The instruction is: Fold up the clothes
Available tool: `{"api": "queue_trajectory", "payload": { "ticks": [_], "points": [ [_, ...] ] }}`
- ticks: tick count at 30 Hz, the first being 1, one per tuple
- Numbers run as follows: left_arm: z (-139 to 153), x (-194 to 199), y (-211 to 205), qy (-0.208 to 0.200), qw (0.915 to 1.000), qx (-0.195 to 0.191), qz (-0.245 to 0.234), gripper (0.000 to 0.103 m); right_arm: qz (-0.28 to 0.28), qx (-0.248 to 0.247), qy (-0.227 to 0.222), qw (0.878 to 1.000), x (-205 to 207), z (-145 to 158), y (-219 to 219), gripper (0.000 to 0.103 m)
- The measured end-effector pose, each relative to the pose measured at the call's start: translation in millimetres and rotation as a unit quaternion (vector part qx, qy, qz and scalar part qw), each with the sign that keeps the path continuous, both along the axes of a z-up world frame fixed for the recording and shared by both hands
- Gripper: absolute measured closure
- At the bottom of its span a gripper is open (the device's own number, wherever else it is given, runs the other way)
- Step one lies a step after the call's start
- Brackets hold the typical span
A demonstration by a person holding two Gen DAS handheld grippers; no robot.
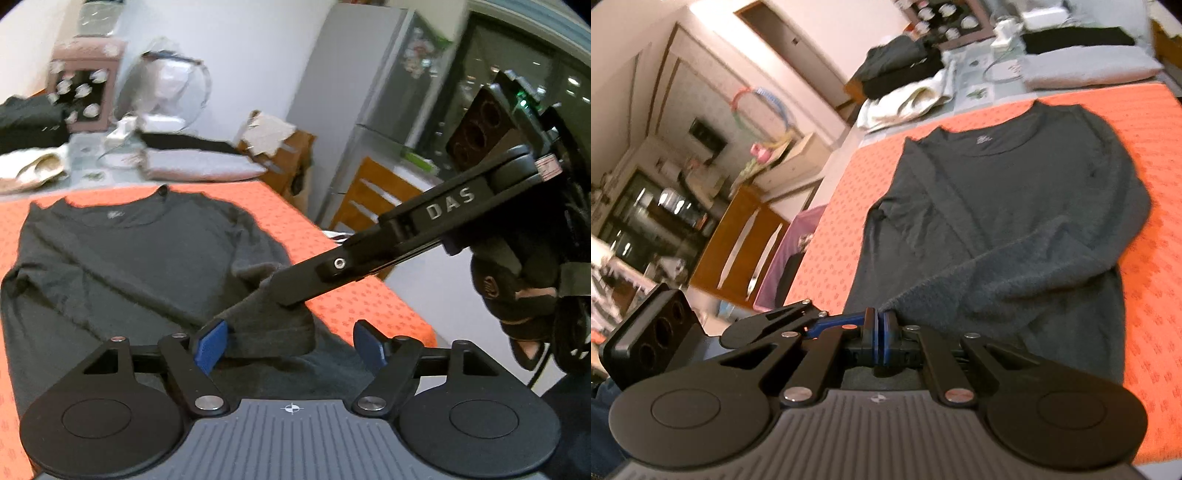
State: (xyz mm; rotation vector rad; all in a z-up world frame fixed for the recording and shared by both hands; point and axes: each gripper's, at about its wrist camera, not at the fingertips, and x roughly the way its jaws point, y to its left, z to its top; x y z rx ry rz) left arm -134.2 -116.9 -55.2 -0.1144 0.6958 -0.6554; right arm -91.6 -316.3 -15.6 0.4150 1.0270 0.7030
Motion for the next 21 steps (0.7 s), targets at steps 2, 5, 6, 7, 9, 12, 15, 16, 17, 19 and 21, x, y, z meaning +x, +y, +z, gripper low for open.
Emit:
{"api": "queue_trajectory", "payload": {
  "ticks": [2, 5, 6, 7, 9, 12, 15, 16, 17, 19, 21],
  "points": [
    [-8.8, 3.8, -5.7, 0.008, 0.9990, 0.026, 0.036, 0.069, 0.028, 0.003, 0.008, 1.000, 11.4, -1.7, -2.4, 0.093],
    [-23.7, 5.3, -10.8, 0.037, 0.9931, 0.041, 0.104, 0.094, 0.077, -0.006, 0.005, 0.997, 30.0, 0.4, -19.8, 0.092],
    [-27.9, 4.6, -12.0, 0.047, 0.9901, 0.040, 0.126, 0.094, 0.089, -0.012, 0.001, 0.996, 38.2, 2.7, -28.8, 0.087],
    [-30.0, 3.4, -13.3, 0.054, 0.9871, 0.038, 0.146, 0.094, 0.099, -0.018, -0.004, 0.995, 46.5, 5.1, -38.1, 0.085],
    [-32.9, -0.7, -18.7, 0.061, 0.9804, 0.036, 0.184, 0.094, 0.109, -0.036, -0.015, 0.993, 66.5, 7.2, -57.2, 0.076],
    [-37.2, -5.5, -28.7, 0.075, 0.9665, 0.040, 0.242, 0.092, 0.090, -0.071, -0.029, 0.993, 106.3, -1.5, -85.3, 0.075],
    [-41.2, -9.6, -34.0, 0.088, 0.9517, 0.038, 0.292, 0.074, 0.057, -0.101, -0.036, 0.993, 145.5, -19.2, -104.6, 0.073],
    [-41.6, -11.8, -36.1, 0.090, 0.9474, 0.038, 0.305, 0.065, 0.047, -0.109, -0.038, 0.992, 158.2, -25.6, -110.4, 0.073],
    [-42.0, -14.1, -38.2, 0.092, 0.9429, 0.037, 0.318, 0.062, 0.037, -0.118, -0.039, 0.992, 170.8, -31.9, -116.2, 0.073],
    [-42.9, -17.6, -42.2, 0.098, 0.9344, 0.034, 0.341, 0.055, 0.021, -0.126, -0.029, 0.991, 192.9, -47.0, -123.7, 0.073],
    [-43.7, -16.6, -46.3, 0.104, 0.9284, 0.032, 0.355, 0.052, 0.008, -0.135, -0.025, 0.991, 212.2, -58.3, -127.1, 0.072]
  ]
}}
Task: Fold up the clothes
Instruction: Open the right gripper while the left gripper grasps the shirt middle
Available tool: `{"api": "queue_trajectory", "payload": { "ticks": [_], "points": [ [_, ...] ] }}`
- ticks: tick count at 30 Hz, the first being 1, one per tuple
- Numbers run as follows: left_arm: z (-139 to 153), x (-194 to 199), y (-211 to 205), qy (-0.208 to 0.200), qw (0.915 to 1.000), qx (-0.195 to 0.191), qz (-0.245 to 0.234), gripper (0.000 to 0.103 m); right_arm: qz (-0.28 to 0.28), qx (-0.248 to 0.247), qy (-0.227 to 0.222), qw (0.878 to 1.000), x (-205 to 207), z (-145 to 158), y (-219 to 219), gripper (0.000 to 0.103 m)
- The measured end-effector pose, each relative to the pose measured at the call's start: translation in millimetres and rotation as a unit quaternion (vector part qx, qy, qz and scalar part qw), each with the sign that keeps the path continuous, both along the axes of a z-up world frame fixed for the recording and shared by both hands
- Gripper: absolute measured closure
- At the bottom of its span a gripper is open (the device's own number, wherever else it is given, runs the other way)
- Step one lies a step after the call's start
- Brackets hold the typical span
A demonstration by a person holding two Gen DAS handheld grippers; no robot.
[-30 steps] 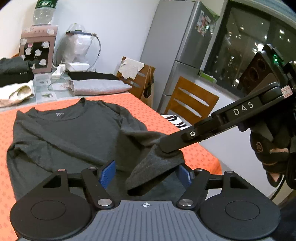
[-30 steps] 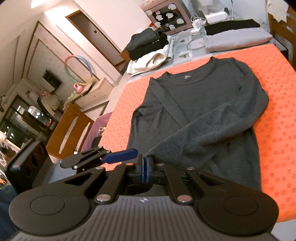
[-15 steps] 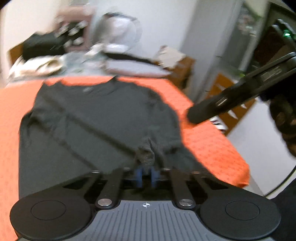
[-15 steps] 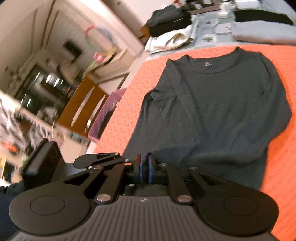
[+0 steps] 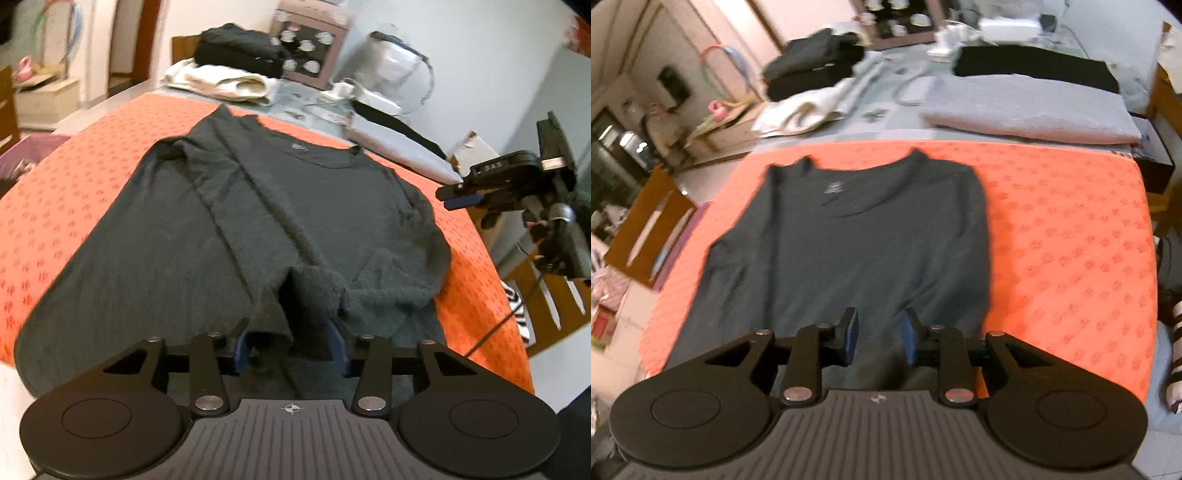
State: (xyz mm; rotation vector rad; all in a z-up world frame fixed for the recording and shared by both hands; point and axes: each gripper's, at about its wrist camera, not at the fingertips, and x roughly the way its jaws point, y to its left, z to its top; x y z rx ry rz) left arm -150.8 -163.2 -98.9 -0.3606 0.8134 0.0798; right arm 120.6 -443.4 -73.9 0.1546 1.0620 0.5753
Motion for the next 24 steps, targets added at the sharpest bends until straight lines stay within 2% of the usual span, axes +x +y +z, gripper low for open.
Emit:
{"api": "queue_trajectory", "payload": {
  "ticks": [3, 6, 9, 11, 12, 13, 14, 15, 16, 19, 24],
  "points": [
    [-1.1, 3.4, -4.6, -0.001, 0.9999, -0.002, 0.017, 0.051, -0.022, -0.015, -0.005, 1.000, 19.1, -12.3, 1.6, 0.072],
    [-3.5, 5.5, -7.1, -0.006, 0.9994, -0.009, 0.034, 0.046, -0.040, -0.044, -0.023, 0.998, 39.4, -24.8, 14.6, 0.069],
    [-7.7, 9.3, -6.7, -0.008, 0.9983, -0.011, 0.057, 0.043, -0.042, -0.083, -0.048, 0.995, 53.0, -31.6, 21.5, 0.064],
    [-10.9, 12.7, -6.0, -0.009, 0.9976, -0.011, 0.068, 0.043, -0.032, -0.102, -0.054, 0.993, 61.2, -38.0, 24.2, 0.064],
    [-11.7, 13.8, -5.4, -0.010, 0.9973, -0.014, 0.072, 0.045, -0.025, -0.108, -0.052, 0.992, 63.8, -41.6, 24.3, 0.068],
    [-12.3, 14.6, -4.8, -0.012, 0.9970, -0.017, 0.075, 0.056, -0.022, -0.109, -0.048, 0.993, 65.8, -43.8, 23.9, 0.074],
    [-12.2, 15.7, -4.4, -0.012, 0.9969, -0.021, 0.075, 0.069, -0.019, -0.109, -0.044, 0.993, 67.9, -45.9, 23.5, 0.093],
    [-10.3, 15.8, -4.6, -0.013, 0.9969, -0.021, 0.075, 0.093, -0.017, -0.103, -0.043, 0.994, 68.4, -45.0, 21.4, 0.099],
    [-6.6, 13.8, -5.1, -0.019, 0.9968, -0.023, 0.074, 0.097, -0.016, -0.097, -0.043, 0.994, 68.8, -43.6, 19.2, 0.099],
    [12.8, 1.4, -9.3, -0.040, 0.9961, -0.015, 0.077, 0.098, -0.017, -0.072, -0.047, 0.996, 68.7, -33.6, 12.4, 0.099],
    [45.7, -27.7, -4.7, -0.047, 0.9942, -0.013, 0.096, 0.098, -0.014, -0.010, -0.056, 0.998, 70.5, -3.4, 11.4, 0.100]
  ]
}}
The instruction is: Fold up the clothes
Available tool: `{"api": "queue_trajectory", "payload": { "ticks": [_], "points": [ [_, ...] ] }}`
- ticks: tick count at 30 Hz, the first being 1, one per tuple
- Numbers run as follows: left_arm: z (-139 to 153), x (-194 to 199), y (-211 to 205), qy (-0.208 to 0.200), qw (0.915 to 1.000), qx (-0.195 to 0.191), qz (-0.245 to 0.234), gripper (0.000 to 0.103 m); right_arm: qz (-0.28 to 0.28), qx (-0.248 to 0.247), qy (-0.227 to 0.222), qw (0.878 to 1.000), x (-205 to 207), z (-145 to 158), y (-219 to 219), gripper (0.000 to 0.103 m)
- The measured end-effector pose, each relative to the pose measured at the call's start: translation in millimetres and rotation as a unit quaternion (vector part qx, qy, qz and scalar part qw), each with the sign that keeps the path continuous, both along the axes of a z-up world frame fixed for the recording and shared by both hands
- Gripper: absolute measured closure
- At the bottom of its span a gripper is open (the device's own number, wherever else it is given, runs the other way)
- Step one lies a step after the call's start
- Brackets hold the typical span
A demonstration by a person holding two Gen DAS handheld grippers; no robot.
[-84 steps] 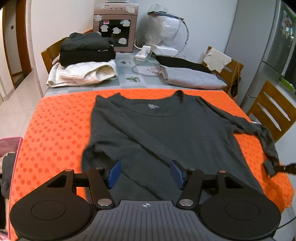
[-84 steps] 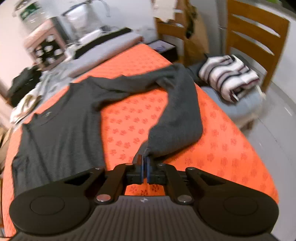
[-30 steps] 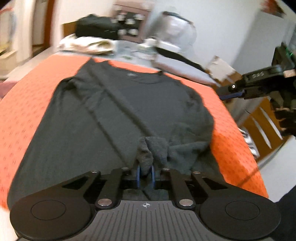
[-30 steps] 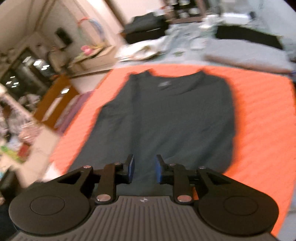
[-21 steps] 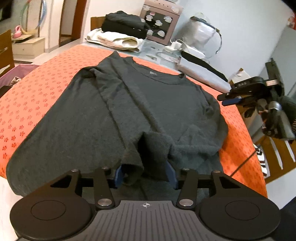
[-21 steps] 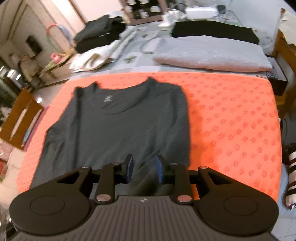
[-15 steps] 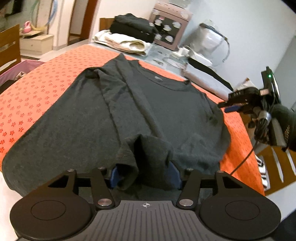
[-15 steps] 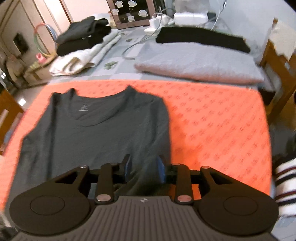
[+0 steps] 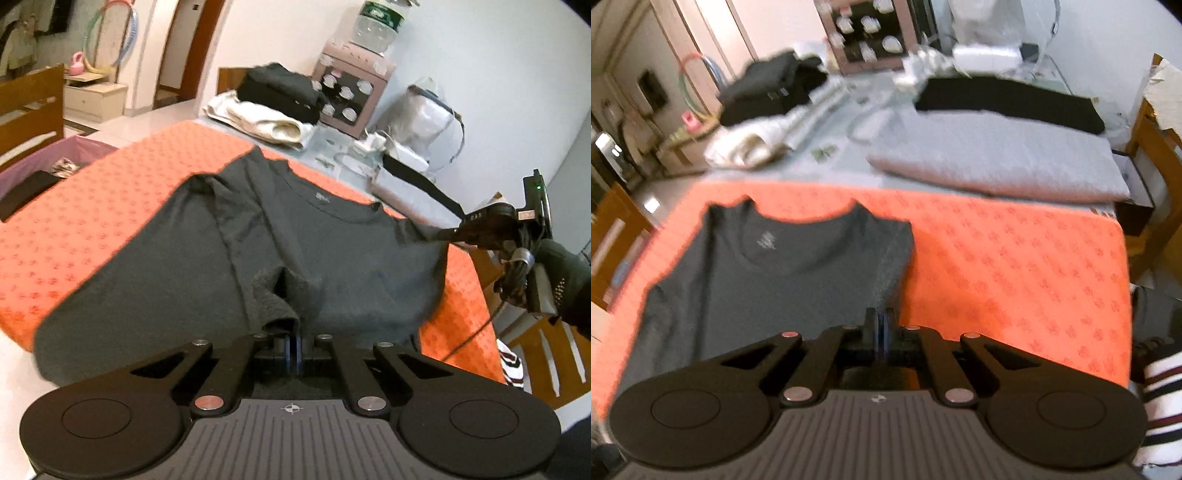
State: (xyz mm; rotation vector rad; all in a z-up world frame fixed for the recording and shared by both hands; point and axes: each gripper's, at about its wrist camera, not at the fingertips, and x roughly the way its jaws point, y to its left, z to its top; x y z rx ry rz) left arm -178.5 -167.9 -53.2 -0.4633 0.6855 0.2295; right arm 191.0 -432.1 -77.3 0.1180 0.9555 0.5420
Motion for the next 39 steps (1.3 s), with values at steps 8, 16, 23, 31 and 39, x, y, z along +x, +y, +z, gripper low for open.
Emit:
{"api": "queue_trajectory", "payload": {
  "ticks": [8, 16, 23, 31, 39],
  "points": [
    [0.2, -32.1, 35.0, 0.019, 0.9941, -0.074, 0.076, 0.098, 0.069, 0.017, 0.018, 0.997, 12.5, 0.1, 57.4, 0.095],
    [-31.1, -43.9, 69.7, 0.035, 0.9705, -0.158, 0.179, 0.098, 0.112, -0.028, -0.020, 0.993, 0.9, -3.2, 70.8, 0.074],
    [-41.6, -40.2, 86.5, 0.036, 0.9584, -0.193, 0.207, 0.098, 0.212, -0.115, -0.054, 0.969, -52.8, -24.8, 59.8, 0.069],
    [-34.8, -33.3, 96.7, 0.039, 0.9554, -0.205, 0.209, 0.097, 0.261, -0.195, -0.118, 0.938, -83.2, -44.8, 79.3, 0.069],
    [-27.1, -23.1, 94.6, 0.062, 0.9522, -0.216, 0.207, 0.097, 0.253, -0.202, -0.145, 0.935, -81.4, -34.3, 67.0, 0.097]
  ]
}}
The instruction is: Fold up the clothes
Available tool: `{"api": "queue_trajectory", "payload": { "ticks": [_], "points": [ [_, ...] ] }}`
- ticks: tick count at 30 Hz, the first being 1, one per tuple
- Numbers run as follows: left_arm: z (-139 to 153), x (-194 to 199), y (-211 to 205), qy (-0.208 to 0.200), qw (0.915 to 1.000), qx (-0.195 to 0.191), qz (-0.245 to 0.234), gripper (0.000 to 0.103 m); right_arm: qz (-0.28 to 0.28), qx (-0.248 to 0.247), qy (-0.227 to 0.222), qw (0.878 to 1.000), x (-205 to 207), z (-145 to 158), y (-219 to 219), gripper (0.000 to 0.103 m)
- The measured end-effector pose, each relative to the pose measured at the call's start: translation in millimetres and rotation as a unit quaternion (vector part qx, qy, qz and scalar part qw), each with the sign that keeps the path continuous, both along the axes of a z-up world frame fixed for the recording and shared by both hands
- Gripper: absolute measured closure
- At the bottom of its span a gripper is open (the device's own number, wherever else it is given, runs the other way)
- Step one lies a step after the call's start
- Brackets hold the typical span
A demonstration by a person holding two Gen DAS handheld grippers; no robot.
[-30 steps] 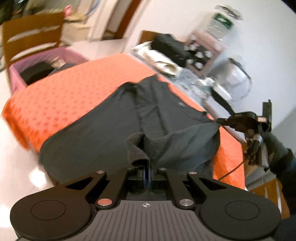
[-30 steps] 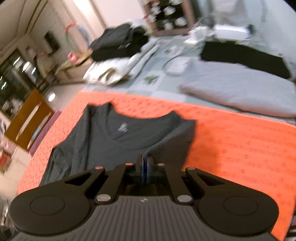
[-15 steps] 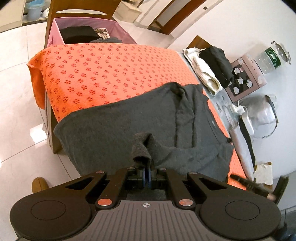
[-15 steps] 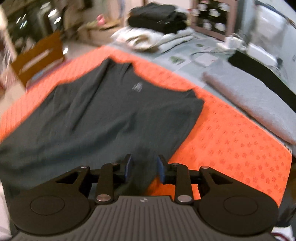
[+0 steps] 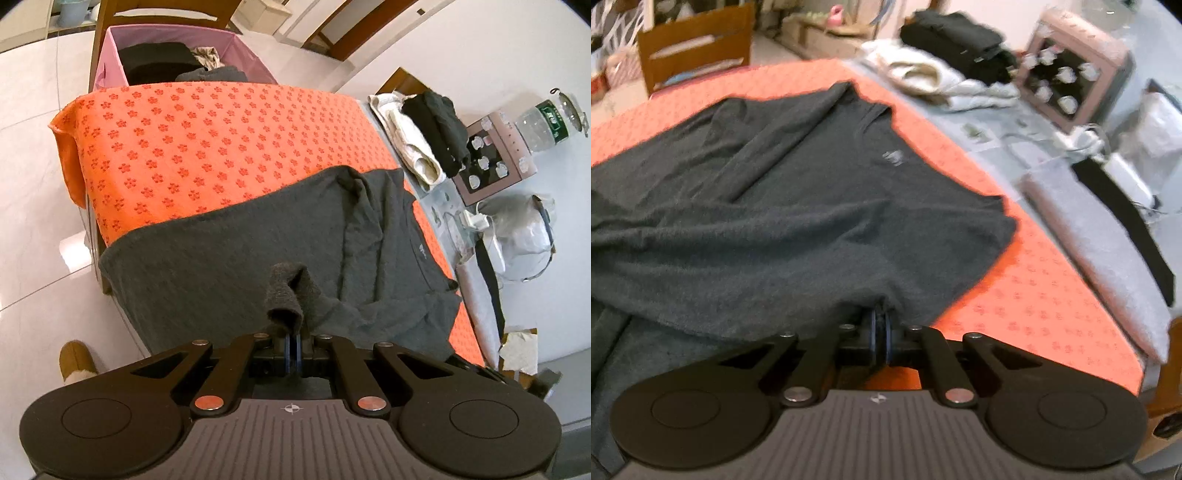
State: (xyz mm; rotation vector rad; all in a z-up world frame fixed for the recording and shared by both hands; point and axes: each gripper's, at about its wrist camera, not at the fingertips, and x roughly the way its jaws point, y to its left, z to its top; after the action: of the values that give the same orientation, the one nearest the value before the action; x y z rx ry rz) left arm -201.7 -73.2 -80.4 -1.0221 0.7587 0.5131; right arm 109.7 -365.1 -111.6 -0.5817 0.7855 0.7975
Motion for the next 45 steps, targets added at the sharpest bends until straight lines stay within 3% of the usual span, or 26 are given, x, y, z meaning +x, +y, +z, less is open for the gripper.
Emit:
{"api": "queue_trajectory", "payload": {
  "ticks": [4, 5, 8, 16, 24, 26, 30, 34, 37, 39, 42, 45],
  "points": [
    [-0.4, 6.4, -5.4, 0.020, 0.9995, -0.015, -0.016, 0.097, -0.021, -0.008, 0.003, 1.000, -4.7, 6.3, -40.9, 0.098],
    [-2.6, 7.8, -6.7, 0.027, 0.9993, -0.015, -0.020, 0.097, -0.024, -0.015, 0.003, 1.000, -5.4, 1.3, -47.2, 0.102],
    [-10.6, 10.7, -9.0, 0.047, 0.9985, -0.015, -0.026, 0.097, -0.038, -0.030, 0.008, 0.999, -5.9, -14.1, -64.0, 0.102],
    [-8.2, 1.6, -0.1, 0.046, 0.9985, -0.029, -0.013, 0.096, -0.056, -0.007, 0.020, 0.998, -7.2, -15.6, -72.0, 0.100],
    [-23.4, -13.9, 3.7, 0.090, 0.9956, 0.024, 0.005, 0.095, -0.052, 0.019, 0.027, 0.998, -9.6, -1.6, -61.8, 0.095],
    [-26.5, -19.0, 3.3, 0.091, 0.9949, 0.042, -0.003, 0.091, -0.049, 0.025, 0.029, 0.998, -12.3, 3.1, -59.4, 0.089],
    [-32.6, -26.3, -0.9, 0.070, 0.9949, 0.068, -0.025, 0.070, -0.050, 0.040, 0.037, 0.997, -19.9, 12.5, -56.1, 0.084],
    [-49.7, -29.2, -2.9, 0.062, 0.9952, 0.071, -0.027, 0.065, -0.052, 0.048, 0.044, 0.997, -29.8, 16.2, -53.5, 0.081],
    [-68.3, -33.2, 0.1, 0.062, 0.9968, 0.050, -0.013, 0.064, -0.053, 0.048, 0.051, 0.996, -37.4, 16.3, -53.3, 0.081],
    [-77.3, -37.7, 1.6, 0.050, 0.9984, 0.027, 0.002, 0.065, -0.053, 0.047, 0.055, 0.996, -43.3, 16.4, -53.5, 0.081],
    [-79.4, -48.4, 4.0, 0.017, 0.9995, -0.001, 0.026, 0.100, -0.055, 0.047, 0.057, 0.996, -49.9, 17.8, -55.2, 0.081],
    [-65.1, -60.1, 0.6, 0.005, 0.9989, 0.003, 0.046, 0.100, -0.056, 0.048, 0.057, 0.996, -55.1, 19.8, -56.9, 0.081]
  ]
}}
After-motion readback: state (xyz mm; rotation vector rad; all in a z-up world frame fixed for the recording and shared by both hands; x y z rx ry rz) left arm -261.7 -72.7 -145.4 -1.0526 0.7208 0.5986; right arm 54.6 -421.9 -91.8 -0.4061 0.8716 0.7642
